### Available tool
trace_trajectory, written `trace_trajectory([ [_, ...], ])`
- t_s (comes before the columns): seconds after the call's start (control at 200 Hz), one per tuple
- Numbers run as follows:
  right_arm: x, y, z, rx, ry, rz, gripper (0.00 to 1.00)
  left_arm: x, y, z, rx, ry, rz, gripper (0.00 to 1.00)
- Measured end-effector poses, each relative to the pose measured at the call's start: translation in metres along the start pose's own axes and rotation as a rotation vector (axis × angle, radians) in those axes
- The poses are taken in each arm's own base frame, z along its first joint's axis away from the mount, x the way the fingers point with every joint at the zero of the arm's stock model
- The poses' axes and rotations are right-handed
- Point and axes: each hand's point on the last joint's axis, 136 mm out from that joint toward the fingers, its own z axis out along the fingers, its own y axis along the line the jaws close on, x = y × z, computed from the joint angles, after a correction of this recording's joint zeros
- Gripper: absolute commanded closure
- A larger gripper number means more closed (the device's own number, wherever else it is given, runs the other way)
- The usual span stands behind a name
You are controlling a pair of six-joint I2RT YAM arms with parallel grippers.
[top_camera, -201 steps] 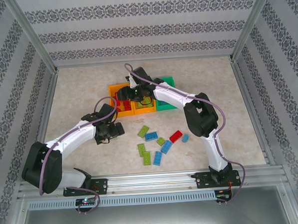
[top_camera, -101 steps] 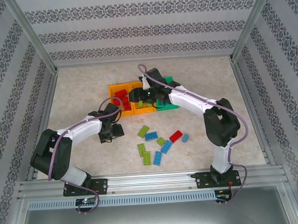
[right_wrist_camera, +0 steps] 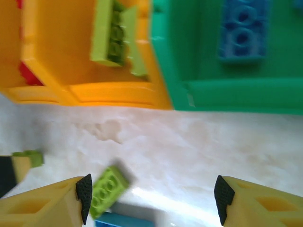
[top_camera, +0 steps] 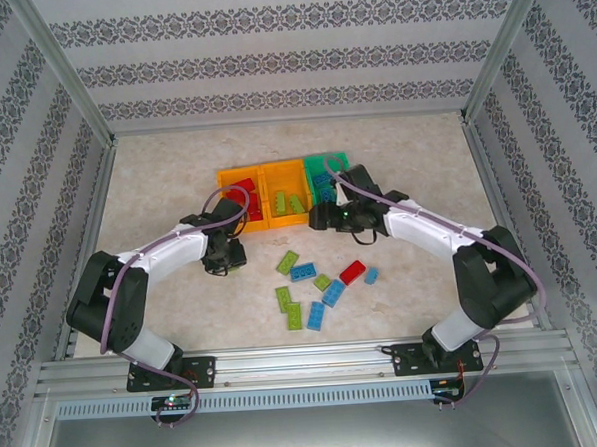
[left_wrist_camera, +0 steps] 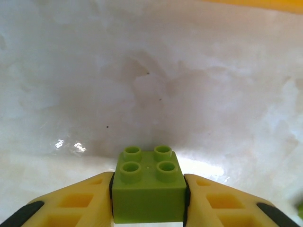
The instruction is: Sort the legos into containers by color
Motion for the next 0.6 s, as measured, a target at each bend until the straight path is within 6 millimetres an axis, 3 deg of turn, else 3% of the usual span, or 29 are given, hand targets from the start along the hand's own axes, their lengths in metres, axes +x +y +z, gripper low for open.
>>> trace_trajectory([
  [0.125,0.011,-0.021,-0.007,0.043,-0.004,0.015,0.28,-0.005,-0.021,-0.011,0.034,-0.030,0.041,0.66],
  [0.27,0.026,-0.030,-0.012,0.056,0.003,0.003,0.29,-0.020,-0.054,-0.035,0.101,-0.083,0.081,0.67],
  [0.475,0.042,-0.035,-0.016,0.062,0.017,-0.023,0.28,-0.065,-0.106,-0.068,0.195,-0.174,0.117,0.67],
  [0.6,0.049,-0.032,-0.014,0.063,0.028,-0.042,0.27,-0.096,-0.142,-0.076,0.244,-0.213,0.152,0.67],
])
